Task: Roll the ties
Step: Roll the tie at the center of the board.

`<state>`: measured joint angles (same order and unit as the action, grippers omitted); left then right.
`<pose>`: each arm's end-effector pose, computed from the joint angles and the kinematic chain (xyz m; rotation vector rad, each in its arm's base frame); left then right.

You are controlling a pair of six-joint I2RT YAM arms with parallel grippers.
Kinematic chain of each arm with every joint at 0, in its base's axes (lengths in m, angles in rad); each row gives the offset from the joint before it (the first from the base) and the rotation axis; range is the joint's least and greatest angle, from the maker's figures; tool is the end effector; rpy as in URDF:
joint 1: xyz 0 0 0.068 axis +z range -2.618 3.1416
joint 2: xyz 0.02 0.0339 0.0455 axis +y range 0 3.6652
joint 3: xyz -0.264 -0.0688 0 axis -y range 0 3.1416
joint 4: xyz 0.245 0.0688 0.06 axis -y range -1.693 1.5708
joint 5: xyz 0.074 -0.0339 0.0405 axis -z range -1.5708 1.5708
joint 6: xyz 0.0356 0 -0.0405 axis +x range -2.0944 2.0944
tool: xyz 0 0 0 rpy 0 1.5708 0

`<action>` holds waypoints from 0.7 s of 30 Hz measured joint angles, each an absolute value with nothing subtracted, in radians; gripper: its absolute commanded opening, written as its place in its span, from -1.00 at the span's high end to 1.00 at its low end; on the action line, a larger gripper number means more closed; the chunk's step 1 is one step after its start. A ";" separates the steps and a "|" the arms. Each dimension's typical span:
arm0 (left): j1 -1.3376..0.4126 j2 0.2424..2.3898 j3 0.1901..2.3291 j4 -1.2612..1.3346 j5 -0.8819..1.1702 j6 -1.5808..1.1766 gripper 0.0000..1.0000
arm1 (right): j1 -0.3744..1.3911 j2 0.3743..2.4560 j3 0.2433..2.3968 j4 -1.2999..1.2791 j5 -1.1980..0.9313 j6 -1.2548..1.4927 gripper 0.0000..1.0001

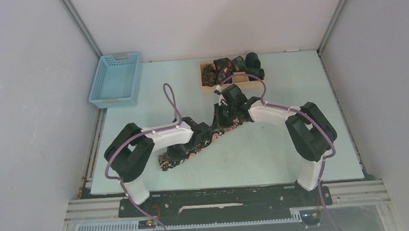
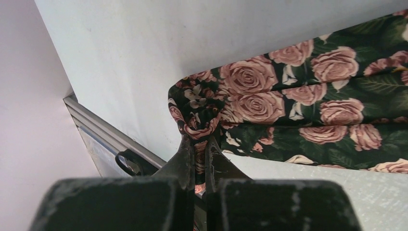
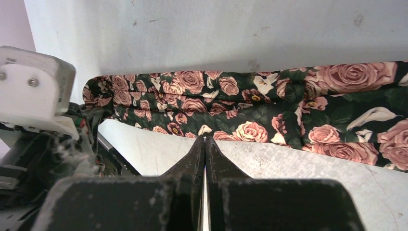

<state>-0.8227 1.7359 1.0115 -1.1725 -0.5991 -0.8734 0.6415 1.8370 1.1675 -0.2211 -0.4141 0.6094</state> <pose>0.1872 -0.1722 0.1585 0.0703 2.7643 0.9049 0.3006 0.2424 0.1803 -0.2394 2.6453 0.9998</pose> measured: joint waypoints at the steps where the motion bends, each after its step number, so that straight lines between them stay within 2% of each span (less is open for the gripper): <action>1: -0.827 1.748 1.018 -1.173 -0.599 -0.873 1.00 | 0.638 1.834 1.166 -0.221 -0.414 0.609 1.00; 6: -0.847 1.799 1.041 -1.170 -0.595 -0.873 0.99 | 0.626 1.823 1.157 -0.221 -0.414 0.609 1.00; 15: -0.857 1.818 1.044 -1.099 -0.540 -0.857 0.41 | 0.622 1.816 1.153 -0.221 -0.414 0.609 1.00; 21: -0.858 1.798 1.038 -1.073 -0.525 -0.847 0.18 | 0.631 1.816 1.153 -0.219 -0.414 0.609 1.00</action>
